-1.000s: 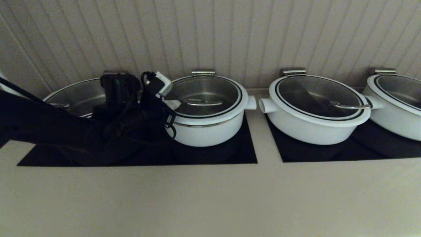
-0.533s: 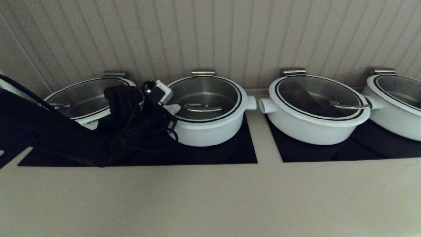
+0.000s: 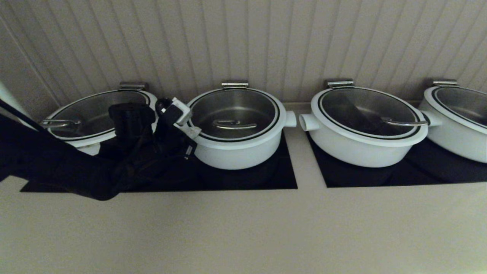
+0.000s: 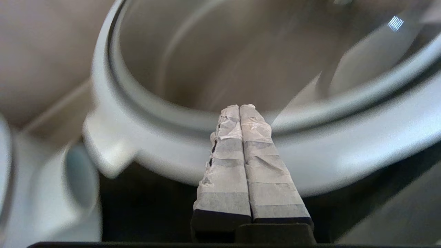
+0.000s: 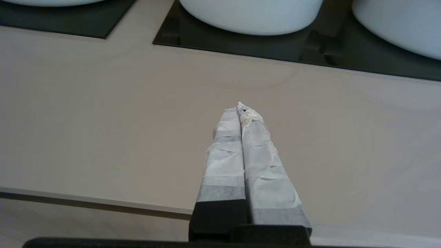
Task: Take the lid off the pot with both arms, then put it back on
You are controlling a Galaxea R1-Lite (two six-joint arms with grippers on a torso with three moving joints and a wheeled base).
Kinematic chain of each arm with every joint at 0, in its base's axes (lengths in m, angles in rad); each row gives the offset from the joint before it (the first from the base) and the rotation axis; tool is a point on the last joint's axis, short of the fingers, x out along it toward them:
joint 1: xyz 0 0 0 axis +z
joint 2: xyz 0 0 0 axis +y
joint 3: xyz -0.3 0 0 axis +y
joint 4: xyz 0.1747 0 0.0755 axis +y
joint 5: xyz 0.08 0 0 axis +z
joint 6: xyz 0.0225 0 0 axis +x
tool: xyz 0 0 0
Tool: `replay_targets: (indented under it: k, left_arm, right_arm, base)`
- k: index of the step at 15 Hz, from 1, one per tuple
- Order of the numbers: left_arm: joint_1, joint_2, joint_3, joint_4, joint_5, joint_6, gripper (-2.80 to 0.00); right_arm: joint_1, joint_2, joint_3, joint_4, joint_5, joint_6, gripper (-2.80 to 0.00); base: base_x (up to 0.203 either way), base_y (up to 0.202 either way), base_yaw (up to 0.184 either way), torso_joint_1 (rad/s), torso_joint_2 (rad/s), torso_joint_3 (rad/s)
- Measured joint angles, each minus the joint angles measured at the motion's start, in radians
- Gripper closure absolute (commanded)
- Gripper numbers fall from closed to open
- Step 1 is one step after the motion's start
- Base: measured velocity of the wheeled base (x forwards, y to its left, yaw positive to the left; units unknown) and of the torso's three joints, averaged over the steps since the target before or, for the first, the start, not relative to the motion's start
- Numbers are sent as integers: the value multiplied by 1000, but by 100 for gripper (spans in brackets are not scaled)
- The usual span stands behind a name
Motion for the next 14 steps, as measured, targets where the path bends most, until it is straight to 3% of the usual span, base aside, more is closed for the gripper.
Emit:
replay_targets:
  k: [10,14]
  left_arm:
    - [316,-441,531,-4,5,30,0]
    - [359,-537,615,-7,7,17,0]
  right_arm:
    - [0,0,0,0,0,0,0]
    - [0,0,0,0,0,0,0]
  base:
    - [0,0,0,0,0,0]
    - [0,0,0,0,0,0]
